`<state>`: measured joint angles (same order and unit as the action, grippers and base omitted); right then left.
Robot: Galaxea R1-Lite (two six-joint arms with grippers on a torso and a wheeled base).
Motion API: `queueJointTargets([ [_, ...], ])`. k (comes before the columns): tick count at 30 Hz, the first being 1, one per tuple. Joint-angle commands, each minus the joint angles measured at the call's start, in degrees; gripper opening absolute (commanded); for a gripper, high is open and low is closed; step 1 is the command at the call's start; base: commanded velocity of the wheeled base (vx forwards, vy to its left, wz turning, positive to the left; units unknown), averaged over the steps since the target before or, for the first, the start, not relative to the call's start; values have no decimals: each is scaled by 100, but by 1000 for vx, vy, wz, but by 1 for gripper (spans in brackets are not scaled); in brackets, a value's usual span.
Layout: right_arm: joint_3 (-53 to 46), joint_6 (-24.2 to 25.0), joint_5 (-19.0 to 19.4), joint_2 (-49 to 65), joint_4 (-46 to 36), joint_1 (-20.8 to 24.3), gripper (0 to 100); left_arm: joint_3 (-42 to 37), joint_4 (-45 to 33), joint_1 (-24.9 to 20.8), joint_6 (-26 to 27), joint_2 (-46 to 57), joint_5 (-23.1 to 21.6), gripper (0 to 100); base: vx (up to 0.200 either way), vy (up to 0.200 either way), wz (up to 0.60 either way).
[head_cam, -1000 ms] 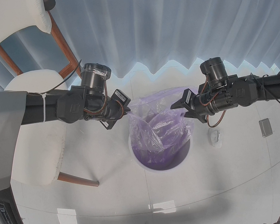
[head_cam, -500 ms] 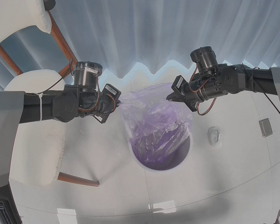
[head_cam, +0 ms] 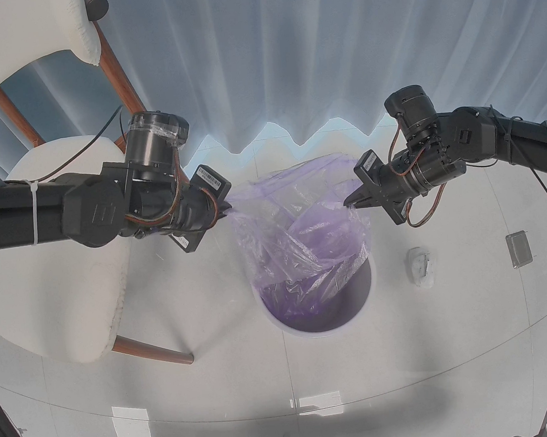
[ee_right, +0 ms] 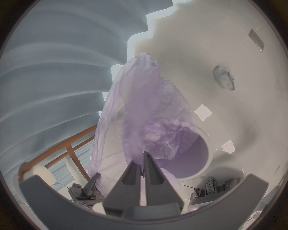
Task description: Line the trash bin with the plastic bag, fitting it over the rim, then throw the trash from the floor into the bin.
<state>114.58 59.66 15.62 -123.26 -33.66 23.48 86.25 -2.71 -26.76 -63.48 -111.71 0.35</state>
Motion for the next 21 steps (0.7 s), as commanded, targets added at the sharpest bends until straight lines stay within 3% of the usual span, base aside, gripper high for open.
queueJointTargets([
  [1,1,-7,-6,135,-185,-362,0,-477,-107,-22,2,80,35,0,0,0,0],
  [9,1,-183,12,65,-176,-845,0,-504,350,4,20,-887,44,0,0,0,0],
  [12,-472,-816,3,118,-176,-1012,0,-556,745,-31,46,-1063,53,0,0,0,0],
  [14,-472,-816,3,118,-176,-1012,0,-556,745,-31,46,-1063,53,0,0,0,0],
  [15,-946,-1229,3,197,-185,-1091,0,-653,745,-49,72,-1080,61,0,0,0,0],
  [21,-1720,-1572,3,364,-194,-1082,0,-1251,745,-31,485,-905,53,0,0,0,0],
])
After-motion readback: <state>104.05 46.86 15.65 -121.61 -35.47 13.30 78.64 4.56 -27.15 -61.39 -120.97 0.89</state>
